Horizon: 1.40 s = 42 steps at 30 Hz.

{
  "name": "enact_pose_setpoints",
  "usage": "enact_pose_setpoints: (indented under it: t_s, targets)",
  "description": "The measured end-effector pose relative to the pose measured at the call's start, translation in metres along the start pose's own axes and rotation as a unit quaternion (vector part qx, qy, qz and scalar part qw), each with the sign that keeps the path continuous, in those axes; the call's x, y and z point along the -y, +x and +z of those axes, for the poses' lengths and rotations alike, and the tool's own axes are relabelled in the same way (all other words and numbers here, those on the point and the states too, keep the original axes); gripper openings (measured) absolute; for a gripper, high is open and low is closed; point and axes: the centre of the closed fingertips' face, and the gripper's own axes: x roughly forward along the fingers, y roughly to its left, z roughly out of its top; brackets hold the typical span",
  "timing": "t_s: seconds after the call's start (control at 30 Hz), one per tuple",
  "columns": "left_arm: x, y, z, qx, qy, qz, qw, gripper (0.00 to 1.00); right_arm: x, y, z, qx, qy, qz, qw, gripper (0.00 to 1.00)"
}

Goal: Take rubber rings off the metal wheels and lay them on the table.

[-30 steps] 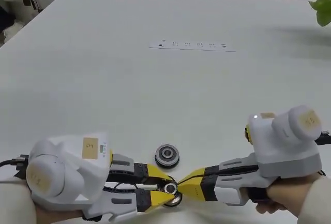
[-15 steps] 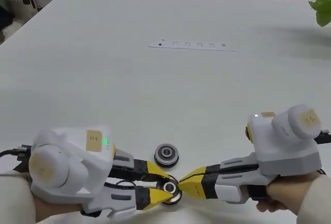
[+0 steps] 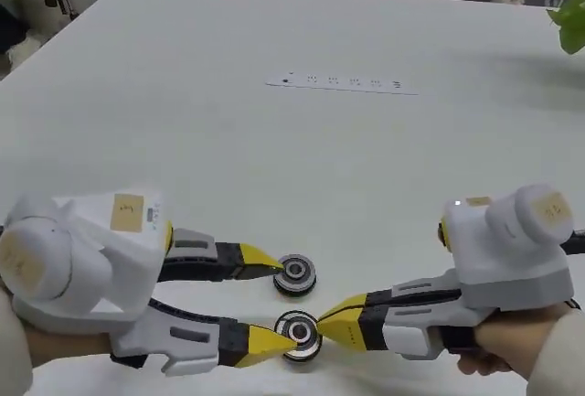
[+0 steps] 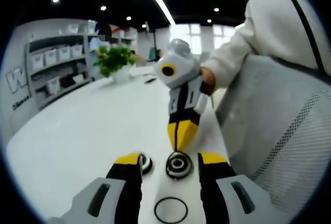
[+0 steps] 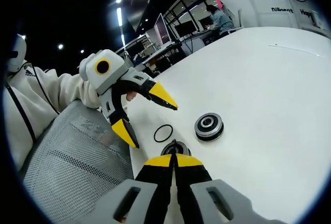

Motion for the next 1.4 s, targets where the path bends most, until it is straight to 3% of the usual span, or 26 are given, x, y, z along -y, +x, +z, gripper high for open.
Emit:
enact_pose_setpoints:
  t_s: [0.23, 0.63, 0.97, 1.4]
  targets:
    - [-0.007, -0.017, 0.012, 0.014, 0.005, 0.013, 0.9998, 0.57, -0.002, -0.002, 0.002, 0.000, -0.005, 0.001, 1.0000, 0.00]
    - [-0.015, -0.051, 0.017, 0.014, 0.011, 0.046, 0.9988, 0.75, -0.007, -0.003, 0.005, -0.006, -0.012, 0.003, 0.9999, 0.00]
    - [-0.019, -0.079, 0.007, 0.003, 0.000, 0.077, 0.9971, 0.89, -0.010, -0.006, 0.008, -0.008, -0.018, 0.004, 0.9998, 0.00]
    - [-0.015, -0.105, -0.011, -0.008, -0.024, 0.108, 0.9938, 0.94, -0.017, -0.009, 0.010, -0.014, -0.026, 0.005, 0.9996, 0.00]
